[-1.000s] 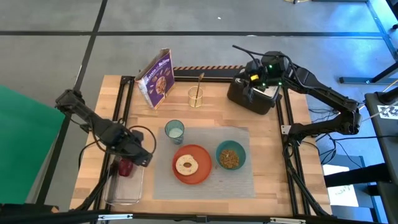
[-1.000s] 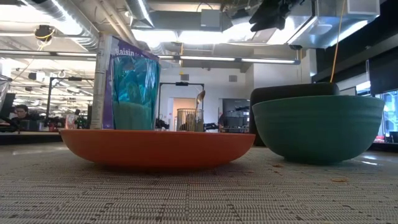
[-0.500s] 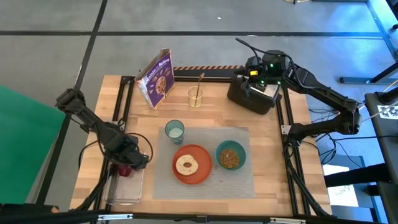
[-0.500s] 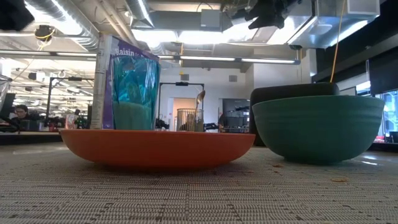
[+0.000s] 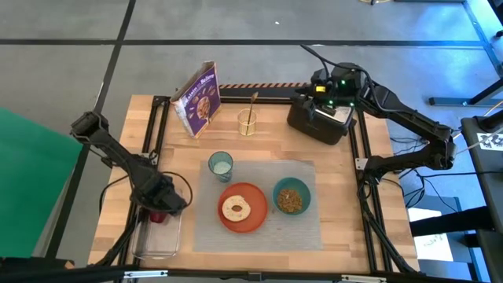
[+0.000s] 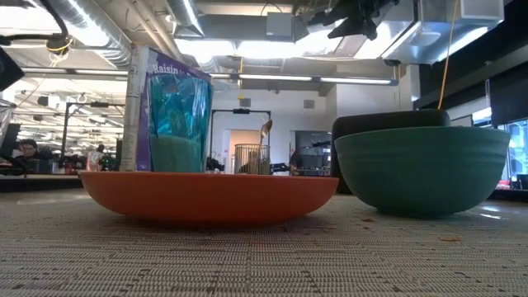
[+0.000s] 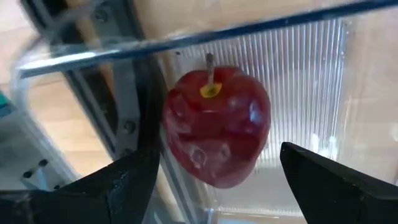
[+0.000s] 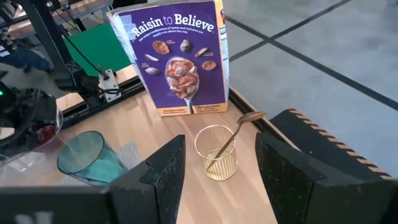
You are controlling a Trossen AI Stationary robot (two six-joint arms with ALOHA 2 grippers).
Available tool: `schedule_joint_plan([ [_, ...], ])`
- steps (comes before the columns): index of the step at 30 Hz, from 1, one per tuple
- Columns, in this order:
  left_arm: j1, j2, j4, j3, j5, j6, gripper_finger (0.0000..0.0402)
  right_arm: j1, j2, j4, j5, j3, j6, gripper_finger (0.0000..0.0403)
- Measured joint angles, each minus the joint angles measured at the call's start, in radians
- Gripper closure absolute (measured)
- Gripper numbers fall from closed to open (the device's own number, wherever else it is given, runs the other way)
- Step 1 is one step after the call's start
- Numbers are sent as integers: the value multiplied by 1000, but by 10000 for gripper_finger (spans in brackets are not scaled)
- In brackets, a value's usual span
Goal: Arrange a breakfast setting
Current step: Put the red apple on the orange plate
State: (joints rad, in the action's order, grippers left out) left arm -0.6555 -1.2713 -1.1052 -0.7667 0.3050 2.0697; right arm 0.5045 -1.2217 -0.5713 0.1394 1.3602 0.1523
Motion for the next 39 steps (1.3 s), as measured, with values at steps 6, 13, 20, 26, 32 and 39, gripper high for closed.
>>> schedule_joint_plan([
  [6,-54,3,132,79,6,35,75,0,0,-3,0,0,32,217],
  [13,-78,3,144,95,-29,49,76,0,0,0,-1,0,39,217],
  [20,-86,5,147,113,-49,60,76,0,0,8,-1,0,50,217],
  [26,-87,3,143,110,-52,46,60,0,0,9,-1,0,65,217],
  [32,-87,2,133,110,-52,19,38,-1,0,22,1,0,95,217],
  [39,-92,2,128,110,-60,14,79,-1,0,24,2,0,120,217],
])
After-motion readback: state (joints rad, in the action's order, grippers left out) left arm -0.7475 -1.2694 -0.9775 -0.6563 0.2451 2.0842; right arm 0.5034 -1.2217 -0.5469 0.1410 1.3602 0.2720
